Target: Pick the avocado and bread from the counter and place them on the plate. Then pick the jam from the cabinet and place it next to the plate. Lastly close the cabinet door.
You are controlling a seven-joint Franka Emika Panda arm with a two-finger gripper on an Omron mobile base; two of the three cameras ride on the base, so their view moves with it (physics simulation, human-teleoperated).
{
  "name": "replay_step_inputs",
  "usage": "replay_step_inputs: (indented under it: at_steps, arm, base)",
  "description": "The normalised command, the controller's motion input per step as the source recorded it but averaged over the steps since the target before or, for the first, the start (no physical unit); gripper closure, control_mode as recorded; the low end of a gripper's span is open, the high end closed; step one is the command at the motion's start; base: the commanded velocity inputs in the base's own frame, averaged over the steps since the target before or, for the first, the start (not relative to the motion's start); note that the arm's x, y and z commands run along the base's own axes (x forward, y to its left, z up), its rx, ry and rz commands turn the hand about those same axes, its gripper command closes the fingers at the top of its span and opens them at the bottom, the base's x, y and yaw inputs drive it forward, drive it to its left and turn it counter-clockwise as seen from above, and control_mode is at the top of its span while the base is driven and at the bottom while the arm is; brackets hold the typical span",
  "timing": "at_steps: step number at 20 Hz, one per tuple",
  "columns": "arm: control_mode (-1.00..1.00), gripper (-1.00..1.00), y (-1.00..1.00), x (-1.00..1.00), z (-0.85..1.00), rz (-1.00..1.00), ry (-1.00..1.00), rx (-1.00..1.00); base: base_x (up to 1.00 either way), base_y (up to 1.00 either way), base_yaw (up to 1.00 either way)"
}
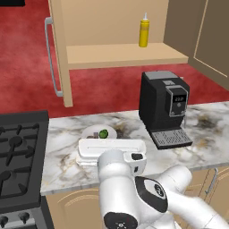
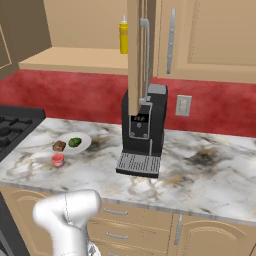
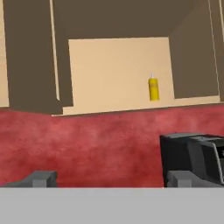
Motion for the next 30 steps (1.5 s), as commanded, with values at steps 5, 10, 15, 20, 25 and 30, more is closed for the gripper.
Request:
replay_step_inputs:
  at_steps: [5, 10, 15, 20, 25, 30]
  arm:
    - [-1.0, -1.0, 0.29, 0.0, 0.1, -0.15, 0.0, -0.19]
    - [-1.0, -1.0, 0.61, 0.1, 0.0, -0.11, 0.0, -0.26]
    - [-1.0, -1.0, 0.73, 0.27, 0.0, -0.09, -0.05, -0.28]
    - [-1.0, -1.0, 0.65, 0.35, 0.0, -0.17, -0.09, -0.27]
    - [-1.0, -1.0, 0.54, 0.42, 0.02, -0.23, -0.02, -0.27]
    - [-1.0, -1.0, 0.51, 0.44, 0.17, -0.25, -0.01, -0.21]
  base:
    - [0.0, 0.0, 0.0]
    - [0.0, 0.0, 0.0]
    - [0.0, 0.0, 0.0]
    - [0.0, 0.0, 0.0]
    - [0.0, 0.0, 0.0]
    - [0.0, 0.0, 0.0]
